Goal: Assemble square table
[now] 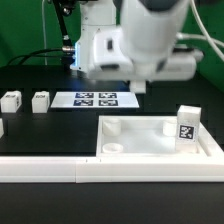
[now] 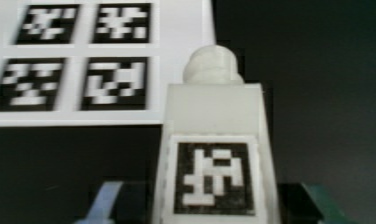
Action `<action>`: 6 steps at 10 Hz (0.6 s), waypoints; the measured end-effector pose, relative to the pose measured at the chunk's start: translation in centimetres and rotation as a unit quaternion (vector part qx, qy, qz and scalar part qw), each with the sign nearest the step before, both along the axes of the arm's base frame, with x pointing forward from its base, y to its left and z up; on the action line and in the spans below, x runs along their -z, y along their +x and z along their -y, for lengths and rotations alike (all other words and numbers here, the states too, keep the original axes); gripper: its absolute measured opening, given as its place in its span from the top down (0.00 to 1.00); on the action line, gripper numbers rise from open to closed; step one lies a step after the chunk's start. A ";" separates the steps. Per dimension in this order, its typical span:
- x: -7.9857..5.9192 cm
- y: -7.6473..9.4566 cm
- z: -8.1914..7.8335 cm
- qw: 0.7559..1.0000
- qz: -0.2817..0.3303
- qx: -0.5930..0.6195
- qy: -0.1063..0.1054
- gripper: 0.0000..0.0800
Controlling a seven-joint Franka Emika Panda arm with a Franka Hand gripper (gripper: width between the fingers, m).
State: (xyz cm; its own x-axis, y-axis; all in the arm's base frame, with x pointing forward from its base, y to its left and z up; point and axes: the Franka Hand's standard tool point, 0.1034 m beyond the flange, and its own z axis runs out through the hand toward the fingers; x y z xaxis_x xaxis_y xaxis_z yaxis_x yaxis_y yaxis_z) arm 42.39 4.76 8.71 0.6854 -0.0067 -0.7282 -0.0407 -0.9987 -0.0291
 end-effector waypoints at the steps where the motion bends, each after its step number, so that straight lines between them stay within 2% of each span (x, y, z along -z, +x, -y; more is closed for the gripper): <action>1: -1.1 -0.4 1.2 1.000 -0.005 -0.007 -0.010 0.64; 2: -0.5 0.3 1.0 1.000 0.021 -0.007 -0.011 0.63; 4: -0.4 1.3 0.9 0.994 0.108 -0.009 -0.008 0.63; 5: -0.7 3.6 1.3 0.987 0.162 -0.021 -0.003 0.63; 6: -3.0 6.6 2.0 0.977 0.206 -0.050 0.001 0.63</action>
Offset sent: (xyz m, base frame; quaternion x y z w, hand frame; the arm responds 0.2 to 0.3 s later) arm 0.0000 0.0000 0.0000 0.0000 0.1938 0.0000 0.9810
